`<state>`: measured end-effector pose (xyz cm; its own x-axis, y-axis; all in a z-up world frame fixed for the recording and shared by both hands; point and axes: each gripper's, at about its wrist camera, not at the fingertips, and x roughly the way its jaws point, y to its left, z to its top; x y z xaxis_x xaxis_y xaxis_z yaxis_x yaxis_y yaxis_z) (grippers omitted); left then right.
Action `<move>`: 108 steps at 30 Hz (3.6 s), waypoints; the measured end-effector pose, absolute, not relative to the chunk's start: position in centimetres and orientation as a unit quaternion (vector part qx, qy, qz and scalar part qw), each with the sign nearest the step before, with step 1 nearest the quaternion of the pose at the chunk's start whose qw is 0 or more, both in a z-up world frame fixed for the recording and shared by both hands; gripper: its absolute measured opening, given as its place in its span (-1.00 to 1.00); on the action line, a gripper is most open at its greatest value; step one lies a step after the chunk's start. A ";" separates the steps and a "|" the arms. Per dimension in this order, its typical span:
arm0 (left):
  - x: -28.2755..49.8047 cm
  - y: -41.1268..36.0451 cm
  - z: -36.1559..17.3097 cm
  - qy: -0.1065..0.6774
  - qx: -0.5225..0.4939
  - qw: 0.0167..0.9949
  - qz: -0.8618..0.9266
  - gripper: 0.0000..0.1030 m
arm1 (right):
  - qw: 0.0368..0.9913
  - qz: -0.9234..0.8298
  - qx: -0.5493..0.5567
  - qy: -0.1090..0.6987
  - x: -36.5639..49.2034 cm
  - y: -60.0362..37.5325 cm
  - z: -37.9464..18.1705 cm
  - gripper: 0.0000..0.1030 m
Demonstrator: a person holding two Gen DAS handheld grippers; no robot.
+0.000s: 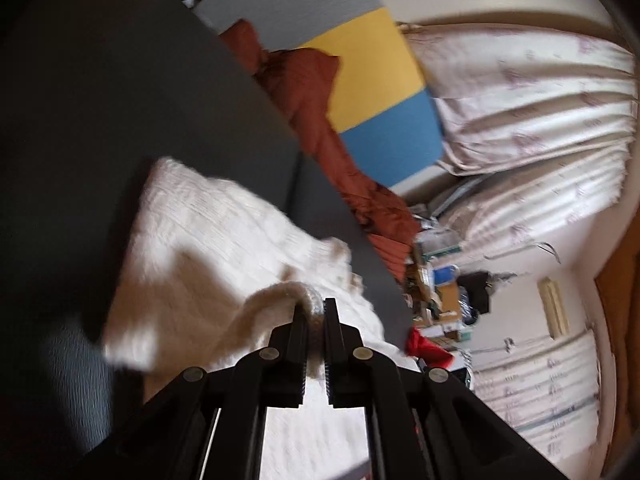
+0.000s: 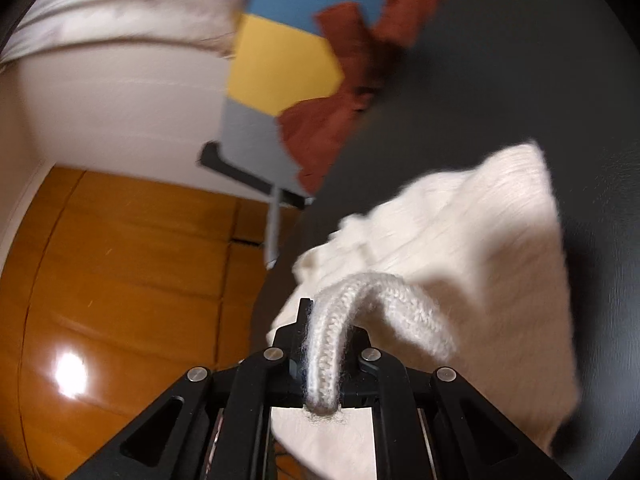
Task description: Fold clothes
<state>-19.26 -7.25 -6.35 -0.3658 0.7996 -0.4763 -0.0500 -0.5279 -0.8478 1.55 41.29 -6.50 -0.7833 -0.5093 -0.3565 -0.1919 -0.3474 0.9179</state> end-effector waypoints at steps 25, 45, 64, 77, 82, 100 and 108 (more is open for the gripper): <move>-18.7 -2.1 -7.6 -0.113 -0.469 0.183 0.856 -0.37 | 0.014 -0.859 0.419 -0.294 -2.8 39.5 -4.8 0.04; -16.8 -1.2 -3.3 -0.129 -0.398 0.210 0.884 -0.89 | -0.035 -0.888 0.411 -0.203 -1.9 37.2 -5.3 -0.85; -18.0 -1.6 -6.9 -0.127 -0.424 0.119 0.889 -0.76 | -0.104 -0.889 0.378 -0.238 -1.4 39.8 -6.1 -0.68; -13.3 6.3 -7.7 -0.010 -0.396 0.160 0.904 -0.77 | -0.041 -0.916 0.393 -0.071 -3.4 28.2 -3.1 -0.28; -13.6 4.8 -8.4 -0.055 -0.396 0.175 0.900 -0.72 | -0.124 -0.900 0.405 -0.098 -2.5 32.9 -6.0 0.19; -16.0 1.6 -7.6 -0.056 -0.414 0.111 0.902 -0.80 | -0.120 -0.912 0.357 -0.162 -0.7 34.5 -6.4 0.00; -9.5 2.4 -5.8 -0.102 -0.384 0.163 0.903 -0.72 | -0.113 -0.916 0.346 -0.167 -0.4 34.5 -6.4 0.06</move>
<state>-9.46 2.42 -5.76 -0.6513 0.3731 -0.6608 -0.2158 -0.9259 -0.3101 -0.42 34.46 -6.39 -0.7350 0.0906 -0.6720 -0.3222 -0.9186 0.2286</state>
